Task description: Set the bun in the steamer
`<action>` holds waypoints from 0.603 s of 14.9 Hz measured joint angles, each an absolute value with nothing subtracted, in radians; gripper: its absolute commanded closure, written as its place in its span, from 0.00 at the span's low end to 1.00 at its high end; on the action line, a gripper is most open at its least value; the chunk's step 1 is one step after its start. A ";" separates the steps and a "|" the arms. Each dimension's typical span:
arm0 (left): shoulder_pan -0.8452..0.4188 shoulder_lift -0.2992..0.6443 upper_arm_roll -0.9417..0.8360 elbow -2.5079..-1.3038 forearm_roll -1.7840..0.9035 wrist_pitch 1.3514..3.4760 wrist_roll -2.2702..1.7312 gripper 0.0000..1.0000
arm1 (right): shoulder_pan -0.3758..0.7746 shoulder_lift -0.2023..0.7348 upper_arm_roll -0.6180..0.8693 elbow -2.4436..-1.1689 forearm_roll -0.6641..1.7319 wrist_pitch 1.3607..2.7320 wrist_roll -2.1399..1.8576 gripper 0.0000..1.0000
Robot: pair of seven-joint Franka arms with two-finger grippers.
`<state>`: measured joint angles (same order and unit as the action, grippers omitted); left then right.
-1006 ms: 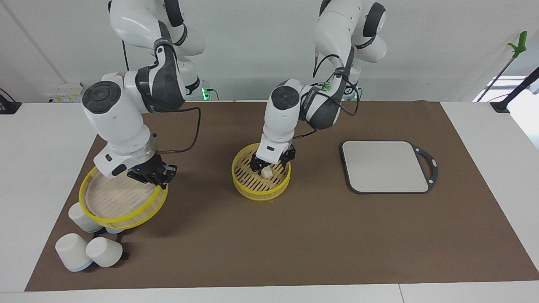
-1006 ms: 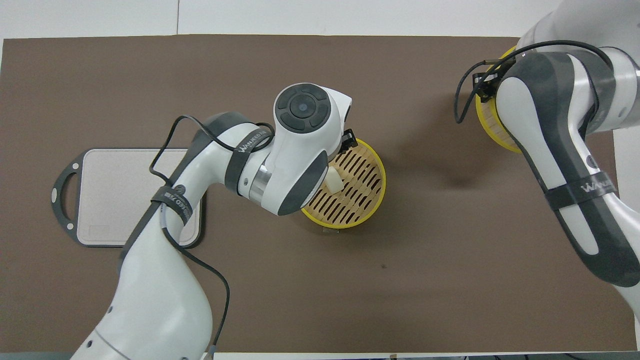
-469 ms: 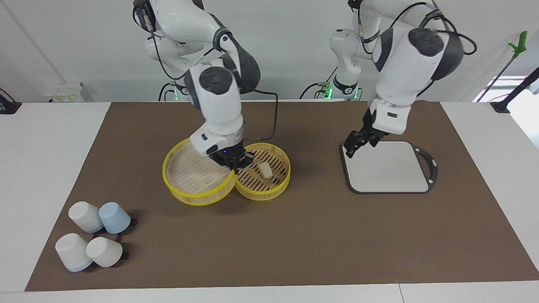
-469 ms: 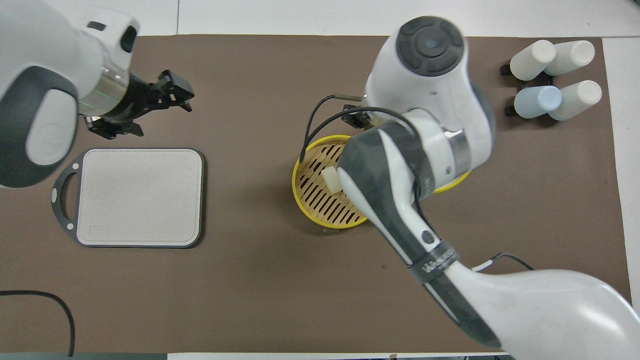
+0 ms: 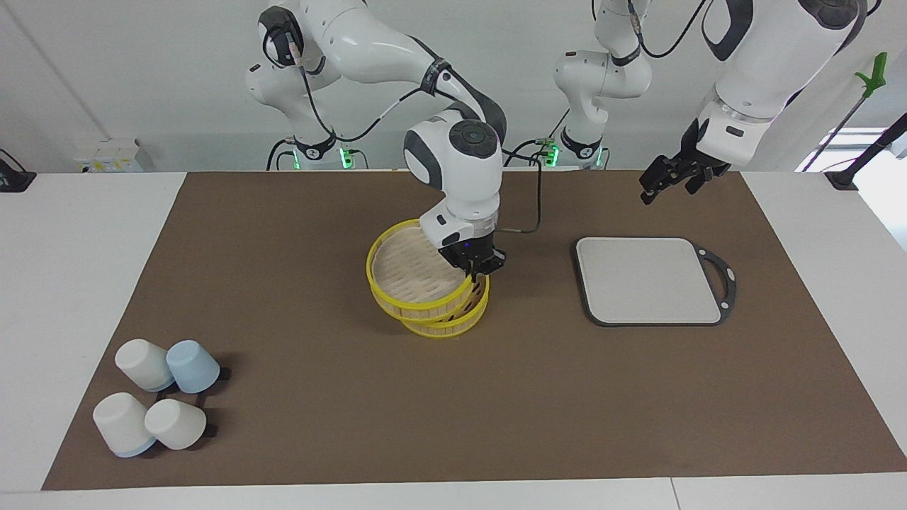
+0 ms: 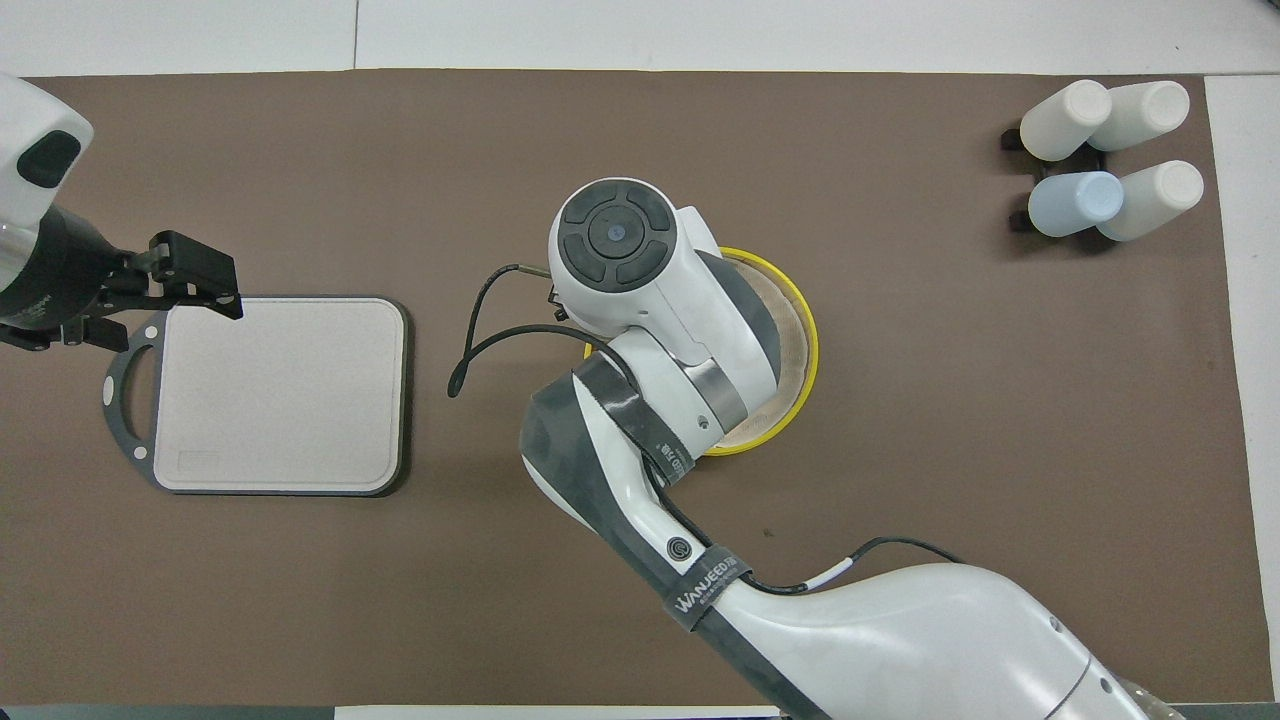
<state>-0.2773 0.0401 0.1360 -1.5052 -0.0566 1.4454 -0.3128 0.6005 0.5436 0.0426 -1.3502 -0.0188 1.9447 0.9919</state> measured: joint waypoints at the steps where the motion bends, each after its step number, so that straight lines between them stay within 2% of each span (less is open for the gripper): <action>1: -0.278 0.029 0.135 -1.508 -0.050 1.424 -0.289 0.00 | 0.610 0.549 0.043 -1.350 -0.019 1.949 1.004 1.00; 7: -0.251 -0.015 0.138 -1.531 -0.031 1.398 -0.196 0.00 | 0.635 0.575 0.042 -1.350 -0.018 1.987 1.015 1.00; 9: -0.191 -0.015 0.111 -1.539 -0.030 1.400 -0.140 0.00 | 0.635 0.576 0.041 -1.350 -0.018 1.995 1.015 1.00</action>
<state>-0.1915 -0.0151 0.1110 -1.5388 -0.0296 1.3998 -0.1400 0.6349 0.5758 0.0413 -1.3504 -0.0185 1.9954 1.0145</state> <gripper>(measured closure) 0.000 0.907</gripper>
